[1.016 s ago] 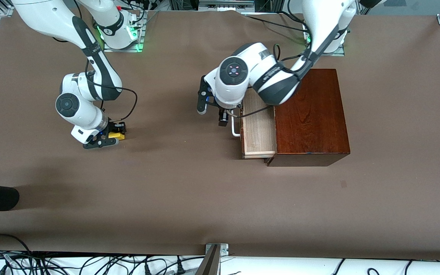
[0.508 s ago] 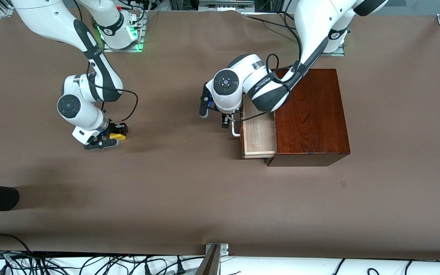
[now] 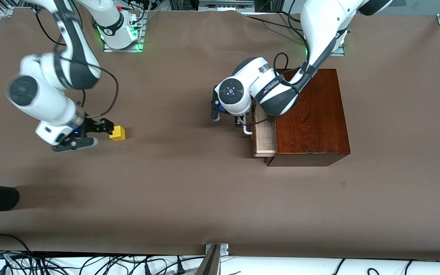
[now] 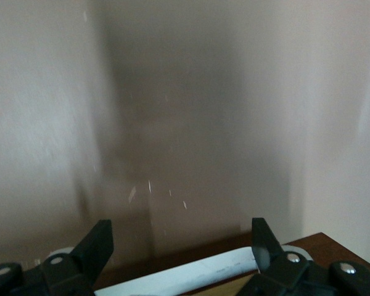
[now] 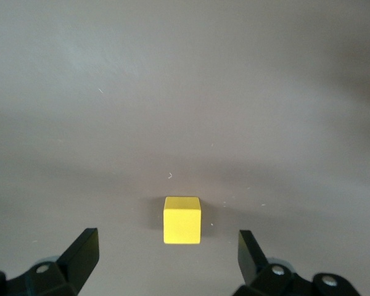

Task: Open drawer, take yellow block, close drawer
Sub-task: 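Push the drawer shut with the left gripper while the right gripper retracts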

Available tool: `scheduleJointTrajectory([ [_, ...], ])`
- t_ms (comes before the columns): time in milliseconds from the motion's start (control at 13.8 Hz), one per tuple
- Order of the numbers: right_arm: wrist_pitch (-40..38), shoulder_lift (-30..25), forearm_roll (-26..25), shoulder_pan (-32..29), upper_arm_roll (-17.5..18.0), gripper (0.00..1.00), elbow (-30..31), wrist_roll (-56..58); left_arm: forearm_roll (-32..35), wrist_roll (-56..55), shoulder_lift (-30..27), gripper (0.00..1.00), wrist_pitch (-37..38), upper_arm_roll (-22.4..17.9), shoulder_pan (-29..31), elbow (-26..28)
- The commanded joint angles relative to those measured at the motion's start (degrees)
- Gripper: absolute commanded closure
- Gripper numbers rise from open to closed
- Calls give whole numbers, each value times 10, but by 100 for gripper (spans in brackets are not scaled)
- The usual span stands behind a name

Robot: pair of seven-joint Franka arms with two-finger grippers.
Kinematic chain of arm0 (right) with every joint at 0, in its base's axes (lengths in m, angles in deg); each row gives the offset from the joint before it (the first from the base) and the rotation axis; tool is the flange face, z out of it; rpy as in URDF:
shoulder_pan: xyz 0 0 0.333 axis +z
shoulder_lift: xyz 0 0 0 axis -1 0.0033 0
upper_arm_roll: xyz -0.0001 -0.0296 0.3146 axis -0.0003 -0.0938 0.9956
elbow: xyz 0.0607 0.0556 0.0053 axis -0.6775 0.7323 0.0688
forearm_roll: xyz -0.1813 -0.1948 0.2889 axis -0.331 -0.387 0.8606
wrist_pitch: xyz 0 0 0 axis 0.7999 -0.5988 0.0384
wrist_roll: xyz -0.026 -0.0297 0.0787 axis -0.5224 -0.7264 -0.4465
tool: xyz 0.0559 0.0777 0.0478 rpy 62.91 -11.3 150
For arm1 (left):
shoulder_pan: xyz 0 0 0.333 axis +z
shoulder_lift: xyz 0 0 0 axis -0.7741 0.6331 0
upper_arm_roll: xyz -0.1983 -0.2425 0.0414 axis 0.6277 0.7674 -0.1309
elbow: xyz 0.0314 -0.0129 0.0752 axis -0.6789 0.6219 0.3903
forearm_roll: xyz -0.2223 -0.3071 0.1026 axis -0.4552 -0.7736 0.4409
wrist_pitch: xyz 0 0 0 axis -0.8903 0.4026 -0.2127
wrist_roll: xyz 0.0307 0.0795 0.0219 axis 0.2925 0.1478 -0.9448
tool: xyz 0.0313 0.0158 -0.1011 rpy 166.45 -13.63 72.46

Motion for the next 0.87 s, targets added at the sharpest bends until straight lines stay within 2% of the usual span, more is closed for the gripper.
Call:
scheduleJointTrajectory([
  [0,-95,-8,6,0,9,0,-85,10,36,14,-28,0,53,-6,5,12],
  [145,-157,-8,8,3,9,0,-138,7,48,14,-32,0,76,-6,10,13],
  [290,-185,-29,8,3,9,0,-161,10,50,13,-33,0,79,-6,14,13],
  [508,-228,-69,11,3,7,0,-164,13,50,13,-33,0,89,-13,17,13],
  [798,-228,-66,11,3,7,0,-167,13,50,13,-34,0,91,-14,17,12],
])
